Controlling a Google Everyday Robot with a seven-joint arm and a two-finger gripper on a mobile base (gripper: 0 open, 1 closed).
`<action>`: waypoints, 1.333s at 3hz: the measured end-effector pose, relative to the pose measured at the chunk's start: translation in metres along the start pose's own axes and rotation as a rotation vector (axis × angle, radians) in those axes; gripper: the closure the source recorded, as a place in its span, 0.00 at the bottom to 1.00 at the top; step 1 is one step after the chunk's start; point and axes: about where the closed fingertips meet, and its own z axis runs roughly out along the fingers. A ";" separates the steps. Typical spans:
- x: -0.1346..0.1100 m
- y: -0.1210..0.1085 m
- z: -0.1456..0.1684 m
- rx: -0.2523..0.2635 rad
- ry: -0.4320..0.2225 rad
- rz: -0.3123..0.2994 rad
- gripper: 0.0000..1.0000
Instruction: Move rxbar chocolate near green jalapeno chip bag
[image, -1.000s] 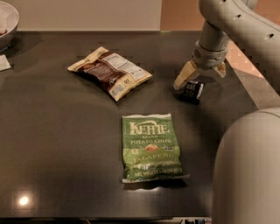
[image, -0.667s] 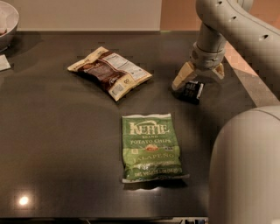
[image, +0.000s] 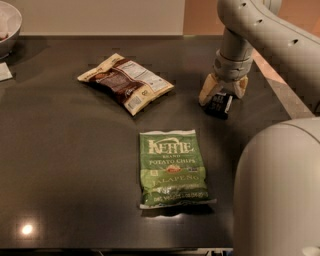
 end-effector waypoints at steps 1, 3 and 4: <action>0.000 0.000 -0.004 0.000 0.000 0.000 0.65; 0.004 0.015 -0.021 -0.009 -0.037 -0.038 1.00; 0.013 0.048 -0.039 -0.038 -0.091 -0.130 1.00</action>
Offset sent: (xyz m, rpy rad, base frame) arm -0.0285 0.0219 0.0281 0.0183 -0.0428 0.0412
